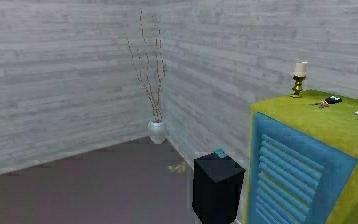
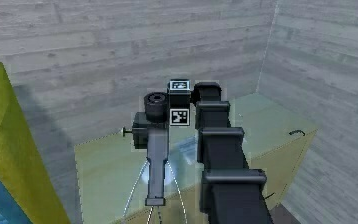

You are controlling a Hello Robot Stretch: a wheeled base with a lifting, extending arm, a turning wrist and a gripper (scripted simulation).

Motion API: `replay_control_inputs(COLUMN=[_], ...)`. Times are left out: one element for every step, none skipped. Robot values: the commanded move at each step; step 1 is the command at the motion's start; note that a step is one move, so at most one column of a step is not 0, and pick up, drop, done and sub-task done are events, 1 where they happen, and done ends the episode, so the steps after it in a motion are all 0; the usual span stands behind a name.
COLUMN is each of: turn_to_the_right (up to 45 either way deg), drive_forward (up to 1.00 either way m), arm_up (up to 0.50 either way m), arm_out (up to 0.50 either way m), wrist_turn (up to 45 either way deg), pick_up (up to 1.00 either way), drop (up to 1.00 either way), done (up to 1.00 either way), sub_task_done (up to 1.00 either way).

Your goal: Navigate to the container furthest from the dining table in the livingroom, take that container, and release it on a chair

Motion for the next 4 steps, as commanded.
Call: replay_control_inputs(turn_to_the_right=[0.0, 0.0, 0.0, 0.0], drive_forward=[0.0, 0.0, 0.0, 0.0], arm_up=[0.0, 0.0, 0.0, 0.0], arm_out=[0.0, 0.0, 0.0, 0.0], wrist_turn=[45.0, 45.0, 45.0, 30.0], pick_up=[0.0, 0.0, 0.0, 0.0], drop=[0.0, 0.0, 0.0, 0.0], done=[0.0, 0.0, 0.0, 0.0], sub_task_done=[0.0, 0.0, 0.0, 0.0])
